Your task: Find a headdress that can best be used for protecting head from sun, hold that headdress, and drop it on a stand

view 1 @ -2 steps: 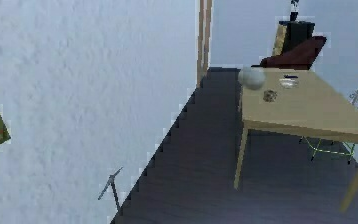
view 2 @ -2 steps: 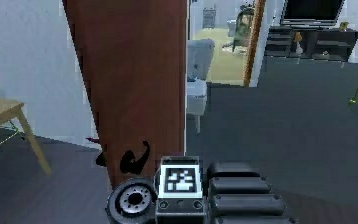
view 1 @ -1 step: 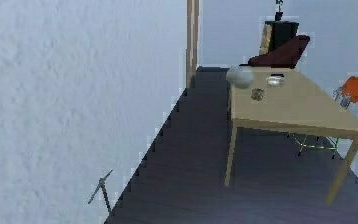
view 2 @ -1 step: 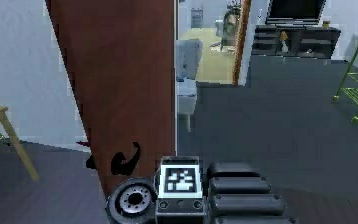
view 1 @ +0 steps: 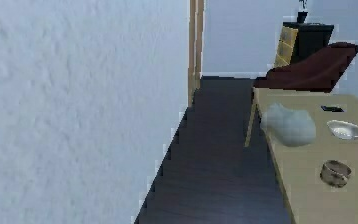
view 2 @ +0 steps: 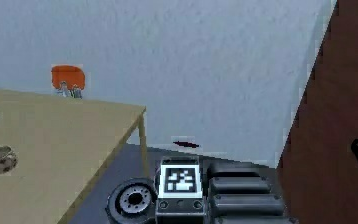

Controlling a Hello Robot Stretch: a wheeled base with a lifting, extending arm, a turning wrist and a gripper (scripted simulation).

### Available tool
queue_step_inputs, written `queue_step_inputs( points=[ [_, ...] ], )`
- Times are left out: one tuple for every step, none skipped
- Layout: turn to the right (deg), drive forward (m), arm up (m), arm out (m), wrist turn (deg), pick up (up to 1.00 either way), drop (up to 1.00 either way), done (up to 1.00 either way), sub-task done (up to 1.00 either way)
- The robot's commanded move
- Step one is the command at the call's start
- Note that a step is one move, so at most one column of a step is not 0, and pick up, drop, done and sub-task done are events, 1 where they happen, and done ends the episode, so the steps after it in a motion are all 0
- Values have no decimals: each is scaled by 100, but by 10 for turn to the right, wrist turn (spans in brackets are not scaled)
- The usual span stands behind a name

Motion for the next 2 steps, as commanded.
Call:
queue_step_inputs(
  points=[
    [0,25,0,0,0,0,0,0,0],
    [90,0,0,0,0,0,0,0,0]
  ],
)
